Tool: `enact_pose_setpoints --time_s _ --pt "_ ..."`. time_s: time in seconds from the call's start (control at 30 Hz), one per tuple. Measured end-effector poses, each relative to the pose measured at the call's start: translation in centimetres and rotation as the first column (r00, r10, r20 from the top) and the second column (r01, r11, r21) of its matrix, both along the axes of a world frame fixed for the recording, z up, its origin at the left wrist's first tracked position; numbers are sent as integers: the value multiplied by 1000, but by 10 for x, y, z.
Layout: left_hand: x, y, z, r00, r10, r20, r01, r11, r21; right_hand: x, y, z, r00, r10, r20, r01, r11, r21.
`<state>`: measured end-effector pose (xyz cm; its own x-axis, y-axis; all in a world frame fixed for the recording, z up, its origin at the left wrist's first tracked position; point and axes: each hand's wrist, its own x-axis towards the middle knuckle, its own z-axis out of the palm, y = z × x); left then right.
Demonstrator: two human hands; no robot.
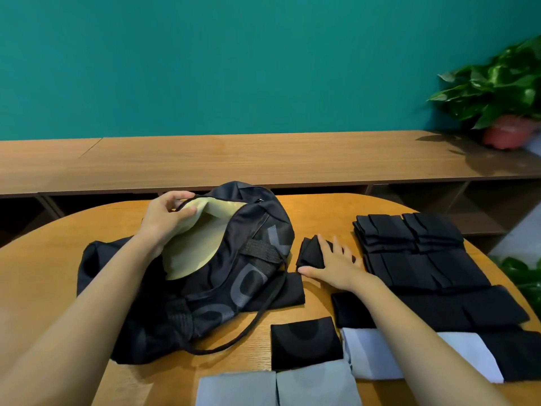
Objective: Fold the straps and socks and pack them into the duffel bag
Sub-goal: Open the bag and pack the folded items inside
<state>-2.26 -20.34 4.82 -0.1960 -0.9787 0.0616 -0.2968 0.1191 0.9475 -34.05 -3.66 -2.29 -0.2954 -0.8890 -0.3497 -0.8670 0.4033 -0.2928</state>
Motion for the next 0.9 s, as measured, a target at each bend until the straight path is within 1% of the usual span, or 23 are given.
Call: enact_pose_setpoints --time_s 0.1,0.13,0.17,0.23,0.33,0.43,0.53,0.6,0.7,0.77,0.8,0.83,0.9 --pt "1 1 2 1000 -12 -29 12 1000 8 -19 -5 4 973 161 -168 -159 987 23" --pt "2 2 3 999 -16 -33 16 1000 8 -26 -7 2 964 198 -176 -198 980 18" --pt "2 2 4 999 -18 -40 19 1000 9 -31 -8 -2 966 218 -142 -219 976 10" --pt "1 3 5 998 -20 -66 21 1000 22 -33 -7 -7 973 219 -77 -222 975 -30" --pt "0 3 6 995 -12 -102 16 999 44 -30 -8 -11 978 168 -124 -183 976 -121" --pt "2 4 10 994 -7 -106 11 999 36 -20 -11 -12 992 89 -92 -104 979 -173" --pt "4 1 12 993 5 -122 -2 1000 29 -8 -13 -13 1000 10 4 -8 970 -241" --pt "6 -1 15 993 8 -120 -6 1000 18 -3 -10 -13 996 -51 77 72 948 -309" --pt "14 -9 20 998 3 -62 -3 1000 -1 10 -6 0 970 -120 214 208 862 -462" --pt "21 -15 24 1000 -3 -28 4 1000 6 31 -5 24 936 -99 338 278 797 -536" --pt "23 -18 27 1000 -9 -15 9 1000 2 45 -5 37 919 -62 390 286 784 -551" --pt "24 -20 31 1000 -14 -4 14 1000 -6 61 -8 49 900 -17 436 283 782 -555" --pt "25 -23 41 1000 -28 -12 28 999 -20 96 -15 68 850 79 521 247 814 -526"
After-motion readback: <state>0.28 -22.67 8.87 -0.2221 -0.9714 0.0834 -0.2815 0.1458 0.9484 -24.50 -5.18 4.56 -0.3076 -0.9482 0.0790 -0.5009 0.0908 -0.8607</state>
